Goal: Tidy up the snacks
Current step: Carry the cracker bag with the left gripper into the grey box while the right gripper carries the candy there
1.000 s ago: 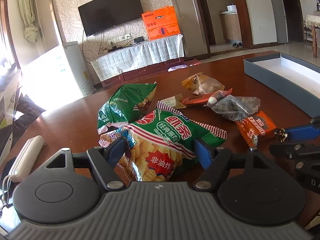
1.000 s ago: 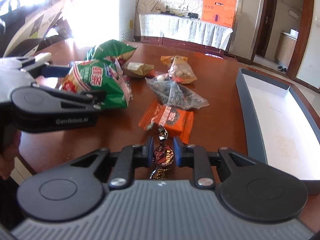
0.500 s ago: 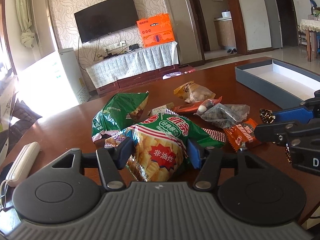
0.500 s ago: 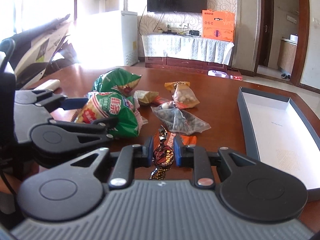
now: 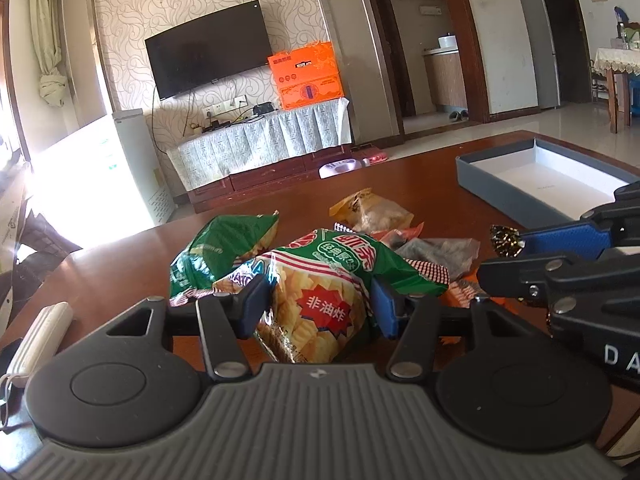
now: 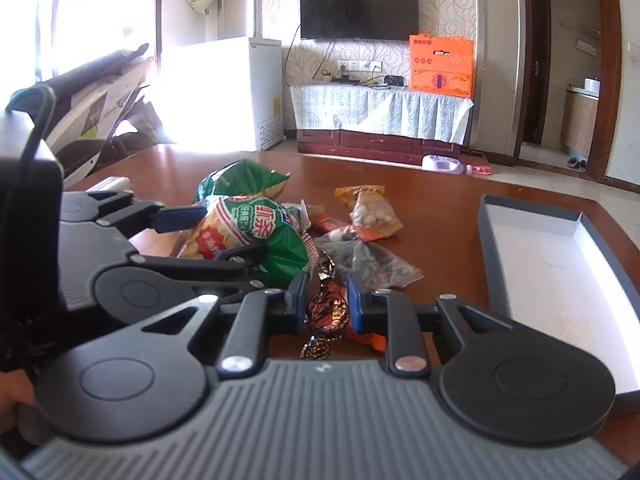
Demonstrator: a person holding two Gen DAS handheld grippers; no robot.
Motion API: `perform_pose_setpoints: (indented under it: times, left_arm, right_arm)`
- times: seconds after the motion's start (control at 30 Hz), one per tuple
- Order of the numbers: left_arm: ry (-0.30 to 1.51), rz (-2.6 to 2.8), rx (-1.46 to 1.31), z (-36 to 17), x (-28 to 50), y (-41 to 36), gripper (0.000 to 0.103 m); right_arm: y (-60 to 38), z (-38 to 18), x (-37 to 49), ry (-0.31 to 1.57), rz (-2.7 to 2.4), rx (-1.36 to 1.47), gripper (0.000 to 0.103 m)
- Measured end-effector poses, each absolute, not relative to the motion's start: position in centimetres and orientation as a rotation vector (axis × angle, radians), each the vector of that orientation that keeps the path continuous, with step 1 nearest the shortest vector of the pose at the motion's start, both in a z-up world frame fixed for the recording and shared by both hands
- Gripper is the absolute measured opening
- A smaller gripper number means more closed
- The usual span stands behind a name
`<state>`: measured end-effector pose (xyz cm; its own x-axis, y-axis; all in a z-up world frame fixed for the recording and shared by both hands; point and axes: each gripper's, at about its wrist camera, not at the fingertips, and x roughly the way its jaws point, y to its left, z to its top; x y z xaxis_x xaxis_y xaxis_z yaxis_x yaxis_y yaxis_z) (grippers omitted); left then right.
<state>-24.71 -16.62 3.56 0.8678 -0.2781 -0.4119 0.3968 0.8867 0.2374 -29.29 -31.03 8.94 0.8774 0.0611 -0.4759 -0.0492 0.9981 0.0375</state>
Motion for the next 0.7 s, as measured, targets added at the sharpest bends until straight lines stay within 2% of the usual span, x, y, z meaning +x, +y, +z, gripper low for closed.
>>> perform_pose_setpoints:
  times: [0.7]
  left_arm:
    - [0.346,-0.419,0.291,4.7,-21.7,-23.3,0.06]
  right_arm:
    - [-36.7,10.5,-28.7,0.426,-0.054,0.055,0.024]
